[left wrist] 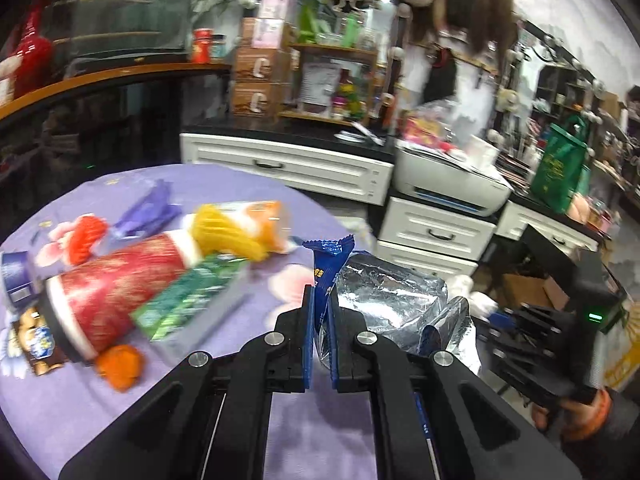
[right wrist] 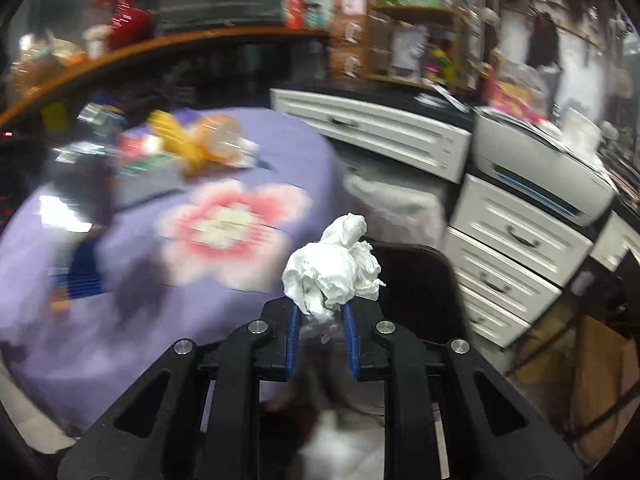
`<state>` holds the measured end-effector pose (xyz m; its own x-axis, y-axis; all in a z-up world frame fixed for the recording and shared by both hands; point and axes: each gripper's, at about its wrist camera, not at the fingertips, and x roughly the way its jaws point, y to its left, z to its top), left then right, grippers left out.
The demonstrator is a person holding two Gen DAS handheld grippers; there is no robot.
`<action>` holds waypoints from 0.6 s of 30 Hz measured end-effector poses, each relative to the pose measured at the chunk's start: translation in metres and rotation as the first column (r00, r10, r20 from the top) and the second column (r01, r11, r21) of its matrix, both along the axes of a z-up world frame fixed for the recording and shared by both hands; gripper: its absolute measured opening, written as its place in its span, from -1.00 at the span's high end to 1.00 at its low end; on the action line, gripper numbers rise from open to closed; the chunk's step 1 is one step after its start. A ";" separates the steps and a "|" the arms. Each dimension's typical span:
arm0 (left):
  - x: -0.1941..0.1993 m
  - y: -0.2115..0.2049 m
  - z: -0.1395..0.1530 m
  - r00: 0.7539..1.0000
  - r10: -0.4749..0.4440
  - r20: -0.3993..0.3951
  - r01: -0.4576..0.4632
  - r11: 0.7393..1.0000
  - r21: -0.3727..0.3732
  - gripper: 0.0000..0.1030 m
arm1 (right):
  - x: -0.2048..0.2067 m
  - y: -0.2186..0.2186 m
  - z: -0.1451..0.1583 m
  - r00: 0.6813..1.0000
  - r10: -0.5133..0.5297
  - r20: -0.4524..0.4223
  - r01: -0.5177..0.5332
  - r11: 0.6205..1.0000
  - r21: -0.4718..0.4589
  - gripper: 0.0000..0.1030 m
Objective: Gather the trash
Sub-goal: 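Carry both items to the black bin and open both tools over it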
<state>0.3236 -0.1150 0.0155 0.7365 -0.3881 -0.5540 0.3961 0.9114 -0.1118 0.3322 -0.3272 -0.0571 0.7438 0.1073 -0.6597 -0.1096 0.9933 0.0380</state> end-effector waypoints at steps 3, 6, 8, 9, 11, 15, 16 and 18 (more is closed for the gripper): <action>0.001 -0.022 -0.002 0.999 -0.041 -0.004 0.041 0.999 0.003 0.87 | 0.017 -0.030 -0.031 0.996 -0.049 -0.077 0.052 0.998 0.041 0.62; 0.004 -0.048 -0.004 0.997 -0.080 -0.012 0.080 0.997 0.011 0.87 | 0.028 -0.051 -0.062 0.984 -0.091 -0.151 0.104 0.991 0.079 0.62; 0.006 -0.064 -0.008 0.994 -0.104 -0.023 0.104 0.994 0.016 0.87 | 0.036 -0.063 -0.088 0.972 -0.124 -0.202 0.145 0.985 0.093 0.61; 0.007 -0.070 -0.010 0.993 -0.113 -0.025 0.113 0.993 0.021 0.87 | 0.038 -0.067 -0.096 0.966 -0.137 -0.218 0.161 0.982 0.097 0.61; 0.010 -0.084 -0.014 0.991 -0.130 -0.033 0.131 0.991 0.032 0.87 | 0.044 -0.077 -0.120 0.950 -0.167 -0.264 0.205 0.971 0.123 0.61; 0.012 -0.104 -0.025 0.987 -0.151 -0.051 0.154 0.986 0.063 0.87 | 0.045 -0.088 -0.146 0.928 -0.216 -0.303 0.265 0.955 0.131 0.34; 0.013 -0.108 -0.028 0.986 -0.154 -0.057 0.158 0.985 0.070 0.87 | 0.045 -0.088 -0.148 0.926 -0.222 -0.305 0.269 0.956 0.121 0.30; 0.016 -0.116 -0.033 0.985 -0.159 -0.066 0.164 0.983 0.086 0.87 | 0.042 -0.089 -0.150 0.923 -0.232 -0.306 0.275 0.956 0.104 0.29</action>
<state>0.3395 -0.2308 -0.0178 0.6335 -0.4455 -0.6326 0.5340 0.8434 -0.0591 0.3740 -0.4164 -0.2067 0.5394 0.0486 -0.8406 0.1817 0.9681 0.1725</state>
